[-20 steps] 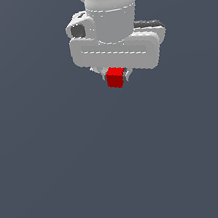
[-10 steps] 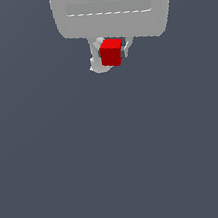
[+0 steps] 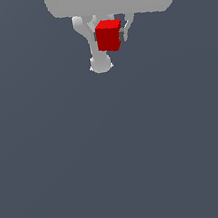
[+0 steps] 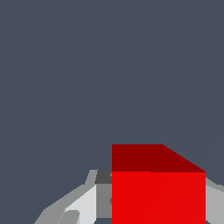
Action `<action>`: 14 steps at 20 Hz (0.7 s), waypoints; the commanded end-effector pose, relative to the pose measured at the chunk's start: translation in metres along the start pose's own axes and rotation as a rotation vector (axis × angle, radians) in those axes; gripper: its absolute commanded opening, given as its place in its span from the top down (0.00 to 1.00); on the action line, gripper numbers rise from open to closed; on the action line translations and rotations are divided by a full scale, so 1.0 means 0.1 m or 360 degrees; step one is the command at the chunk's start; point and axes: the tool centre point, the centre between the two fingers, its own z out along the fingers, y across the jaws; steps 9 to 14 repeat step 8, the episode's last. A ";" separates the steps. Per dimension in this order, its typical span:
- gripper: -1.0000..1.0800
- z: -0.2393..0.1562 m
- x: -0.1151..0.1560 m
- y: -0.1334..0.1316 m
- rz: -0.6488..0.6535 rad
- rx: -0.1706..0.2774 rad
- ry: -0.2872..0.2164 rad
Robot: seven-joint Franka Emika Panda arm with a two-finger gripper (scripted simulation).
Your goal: Pick up the red cube and move it to a goal position.
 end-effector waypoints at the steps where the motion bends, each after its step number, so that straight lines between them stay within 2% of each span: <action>1: 1.00 -0.05 0.01 0.00 -0.0001 0.0000 0.0000; 14: 1.00 -0.10 0.02 0.00 -0.0001 0.0000 0.0000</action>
